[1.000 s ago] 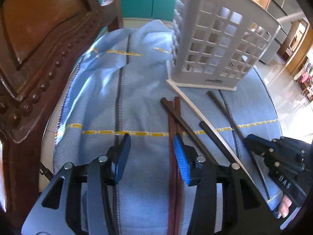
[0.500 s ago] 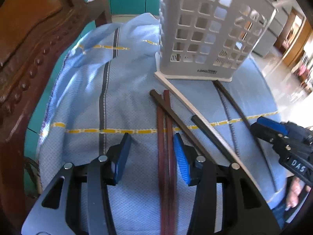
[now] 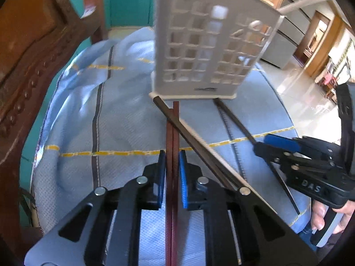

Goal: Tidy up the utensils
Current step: 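Close the right tool on a light chopstick while the left tool grasps a dark brown chopstick, then raise both held chopsticks over the caddy and open both tools to drop them, then close the right tool on a light chopstick while the left tool grasps a dark brown chopstick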

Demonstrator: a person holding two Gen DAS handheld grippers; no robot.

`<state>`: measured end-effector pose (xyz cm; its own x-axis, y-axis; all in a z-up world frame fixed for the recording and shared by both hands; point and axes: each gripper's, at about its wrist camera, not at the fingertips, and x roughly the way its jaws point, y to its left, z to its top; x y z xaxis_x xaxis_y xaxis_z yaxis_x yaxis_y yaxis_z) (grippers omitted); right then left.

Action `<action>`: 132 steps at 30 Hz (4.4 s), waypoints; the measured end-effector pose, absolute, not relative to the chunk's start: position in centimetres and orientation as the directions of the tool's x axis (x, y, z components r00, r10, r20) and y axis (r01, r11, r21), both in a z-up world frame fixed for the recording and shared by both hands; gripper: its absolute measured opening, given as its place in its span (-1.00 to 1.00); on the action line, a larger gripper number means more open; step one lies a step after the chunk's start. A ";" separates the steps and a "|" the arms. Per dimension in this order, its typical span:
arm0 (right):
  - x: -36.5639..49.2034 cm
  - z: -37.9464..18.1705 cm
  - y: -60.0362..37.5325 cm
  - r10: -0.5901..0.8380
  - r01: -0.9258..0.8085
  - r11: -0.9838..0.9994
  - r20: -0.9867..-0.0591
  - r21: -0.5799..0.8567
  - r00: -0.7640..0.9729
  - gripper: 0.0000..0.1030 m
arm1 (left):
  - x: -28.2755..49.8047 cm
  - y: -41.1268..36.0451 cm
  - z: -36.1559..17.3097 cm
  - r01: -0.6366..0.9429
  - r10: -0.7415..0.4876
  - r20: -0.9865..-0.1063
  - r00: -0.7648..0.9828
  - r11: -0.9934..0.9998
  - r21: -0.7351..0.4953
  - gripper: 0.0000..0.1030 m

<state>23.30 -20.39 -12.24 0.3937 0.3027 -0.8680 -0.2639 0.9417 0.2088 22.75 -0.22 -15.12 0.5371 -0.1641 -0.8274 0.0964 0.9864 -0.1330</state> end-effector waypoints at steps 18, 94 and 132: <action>23.3 -12.3 -19.5 0.237 -0.280 0.953 -0.869 0.120 0.434 -0.22 | 23.4 -0.9 -16.5 0.031 -0.037 -0.858 0.512 0.999 -0.024 -0.57; 19.6 8.5 -20.9 0.527 -0.508 0.850 -0.212 0.139 0.823 -0.46 | 21.1 0.5 6.5 0.078 -0.122 -0.268 0.956 0.983 -0.169 -0.55; 21.1 -12.2 -15.1 0.356 -0.418 0.892 -0.839 0.174 0.410 -0.47 | 21.7 1.5 -12.2 -0.055 -0.066 -0.821 0.567 0.992 -0.117 0.01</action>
